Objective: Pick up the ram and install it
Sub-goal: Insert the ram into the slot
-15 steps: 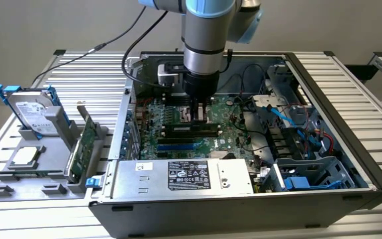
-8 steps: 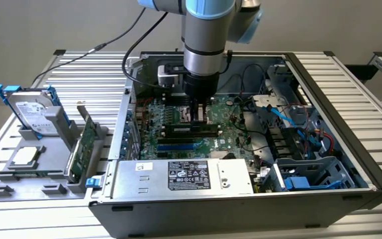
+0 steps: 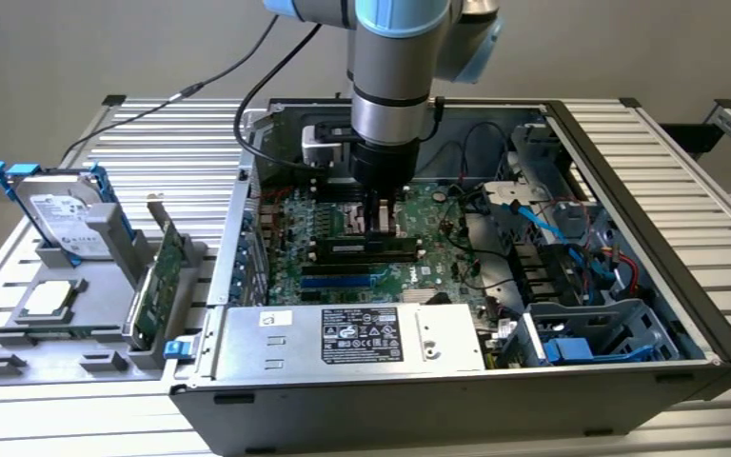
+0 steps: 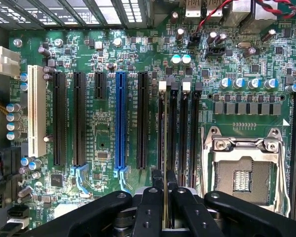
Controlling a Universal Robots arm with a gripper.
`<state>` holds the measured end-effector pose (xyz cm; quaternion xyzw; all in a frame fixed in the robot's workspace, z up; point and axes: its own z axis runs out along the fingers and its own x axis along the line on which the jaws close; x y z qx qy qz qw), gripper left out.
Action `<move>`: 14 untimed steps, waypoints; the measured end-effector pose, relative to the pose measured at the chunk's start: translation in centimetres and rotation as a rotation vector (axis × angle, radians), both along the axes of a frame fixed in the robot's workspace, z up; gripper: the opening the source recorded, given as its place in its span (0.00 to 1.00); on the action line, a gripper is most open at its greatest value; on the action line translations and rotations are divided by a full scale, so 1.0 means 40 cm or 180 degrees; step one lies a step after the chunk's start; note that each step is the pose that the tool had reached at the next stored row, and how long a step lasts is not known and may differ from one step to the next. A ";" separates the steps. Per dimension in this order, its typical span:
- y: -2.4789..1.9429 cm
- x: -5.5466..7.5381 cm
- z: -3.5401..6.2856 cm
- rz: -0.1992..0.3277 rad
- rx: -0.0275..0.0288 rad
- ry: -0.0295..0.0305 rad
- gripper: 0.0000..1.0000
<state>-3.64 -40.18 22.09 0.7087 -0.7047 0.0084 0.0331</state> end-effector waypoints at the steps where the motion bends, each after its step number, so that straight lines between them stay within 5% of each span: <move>1: 0.000 0.000 0.000 0.0000 0.0000 0.0000 0.14; 14: -0.001 0.000 0.008 0.0000 0.0001 -0.0001 0.14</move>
